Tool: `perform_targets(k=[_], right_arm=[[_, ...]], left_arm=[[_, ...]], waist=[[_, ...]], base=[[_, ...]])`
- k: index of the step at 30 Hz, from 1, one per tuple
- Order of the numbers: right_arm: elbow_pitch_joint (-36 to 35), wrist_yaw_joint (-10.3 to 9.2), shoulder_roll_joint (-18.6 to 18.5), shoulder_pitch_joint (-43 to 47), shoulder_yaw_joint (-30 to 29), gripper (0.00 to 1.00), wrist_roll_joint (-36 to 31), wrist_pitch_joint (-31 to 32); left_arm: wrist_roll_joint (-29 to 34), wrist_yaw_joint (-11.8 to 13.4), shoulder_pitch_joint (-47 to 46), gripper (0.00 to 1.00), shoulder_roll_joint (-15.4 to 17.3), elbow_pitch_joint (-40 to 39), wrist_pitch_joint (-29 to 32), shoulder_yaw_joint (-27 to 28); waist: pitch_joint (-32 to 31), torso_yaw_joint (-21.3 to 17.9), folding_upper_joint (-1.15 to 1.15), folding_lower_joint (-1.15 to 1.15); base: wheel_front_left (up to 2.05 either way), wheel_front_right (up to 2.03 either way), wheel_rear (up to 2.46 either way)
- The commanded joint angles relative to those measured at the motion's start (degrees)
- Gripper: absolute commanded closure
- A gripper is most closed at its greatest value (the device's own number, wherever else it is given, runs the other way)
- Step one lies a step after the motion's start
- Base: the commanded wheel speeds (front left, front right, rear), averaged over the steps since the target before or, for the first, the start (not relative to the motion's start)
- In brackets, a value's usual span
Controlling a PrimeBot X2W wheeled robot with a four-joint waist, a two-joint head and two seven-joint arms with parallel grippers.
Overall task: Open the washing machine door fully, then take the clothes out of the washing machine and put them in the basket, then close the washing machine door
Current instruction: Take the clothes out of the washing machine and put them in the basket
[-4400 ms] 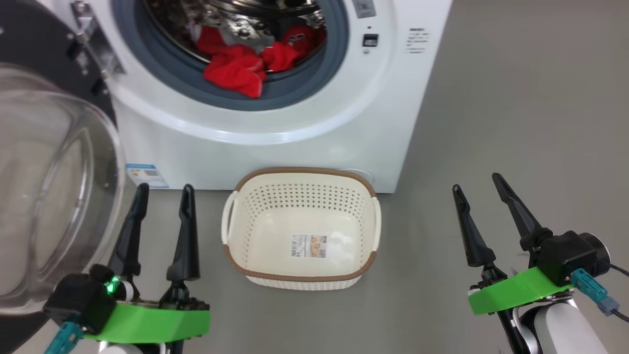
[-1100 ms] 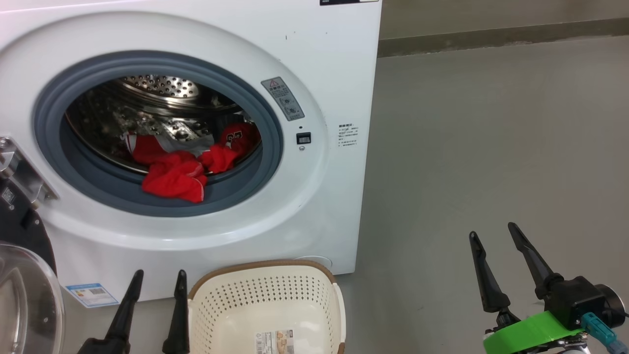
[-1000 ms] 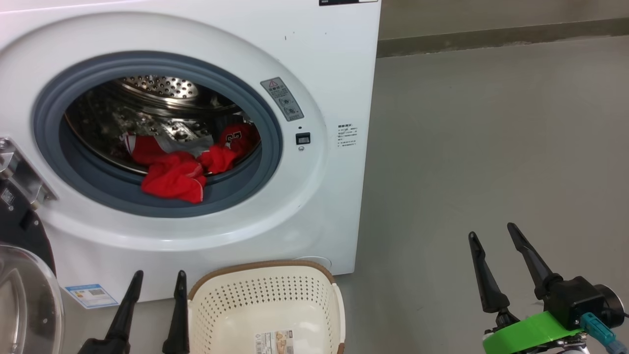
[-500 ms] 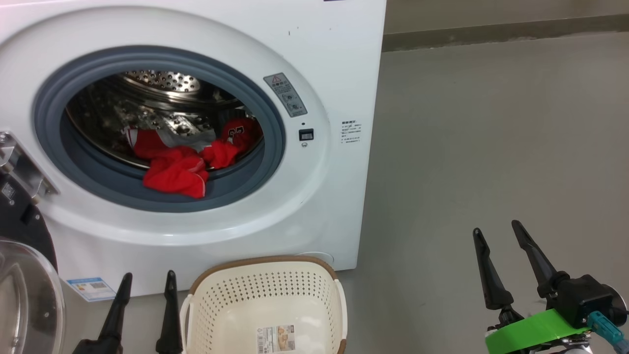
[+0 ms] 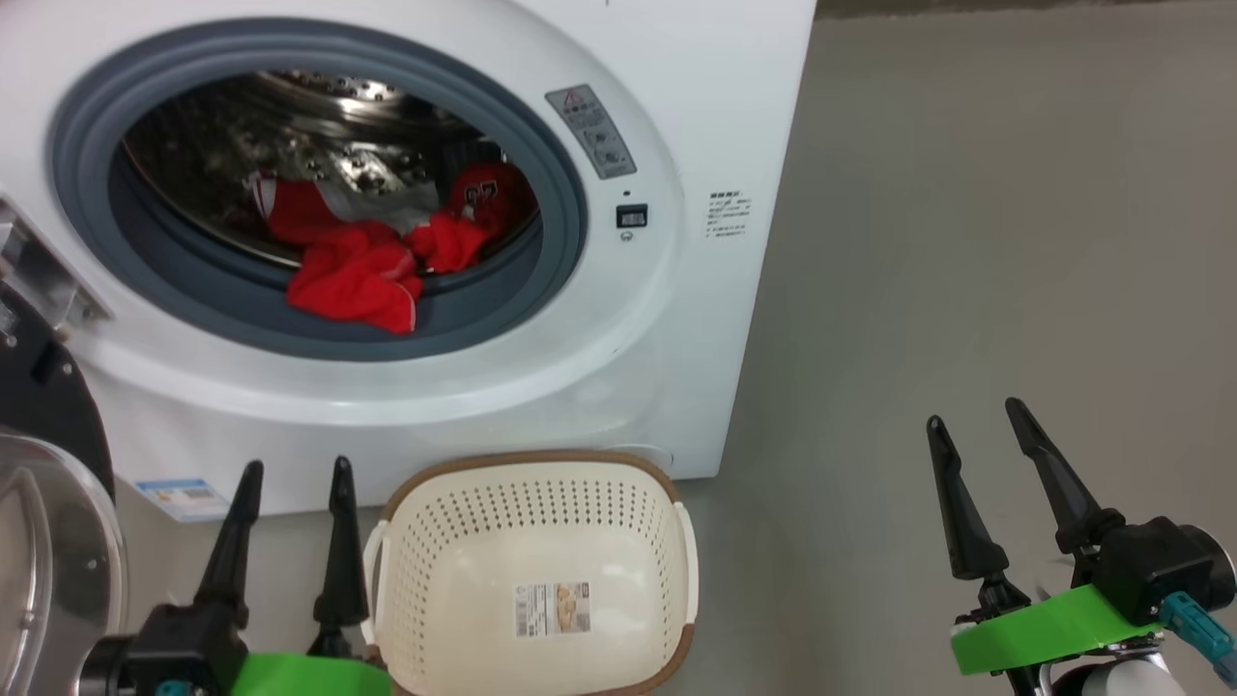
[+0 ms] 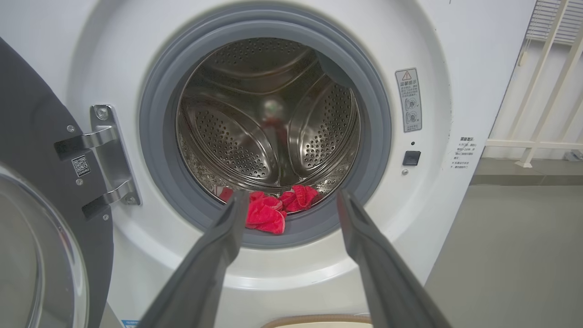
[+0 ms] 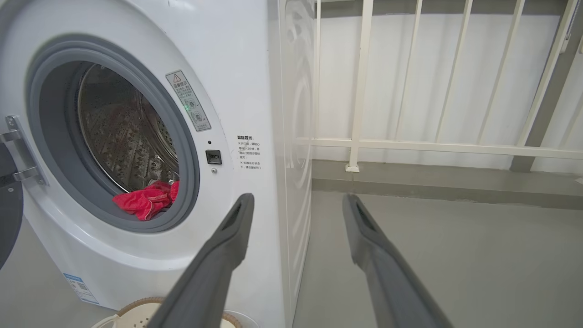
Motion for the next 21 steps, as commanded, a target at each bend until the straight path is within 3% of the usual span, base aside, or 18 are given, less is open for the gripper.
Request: perform_targets(k=[1, 21], right_arm=[[-1.76, 0.26, -0.44, -2.45, 1.27, 0.00, -0.60, -0.37], [-3.98, 0.26, -0.44, -7.33, 1.26, 0.00, -1.70, -0.37]], left_arm=[[-0.84, 0.45, -2.76, 0.00, 0.59, -1.73, -0.23, 1.46], [-1.62, 0.02, -17.60, 0.00, 0.58, 2.76, -0.23, -0.16]], waist=[[2.43, 1.11, 0.00, 0.00], [14.15, 2.61, 0.00, 0.00]], base=[[0.00, 0.00, 0.00], [0.00, 0.00, 0.00]])
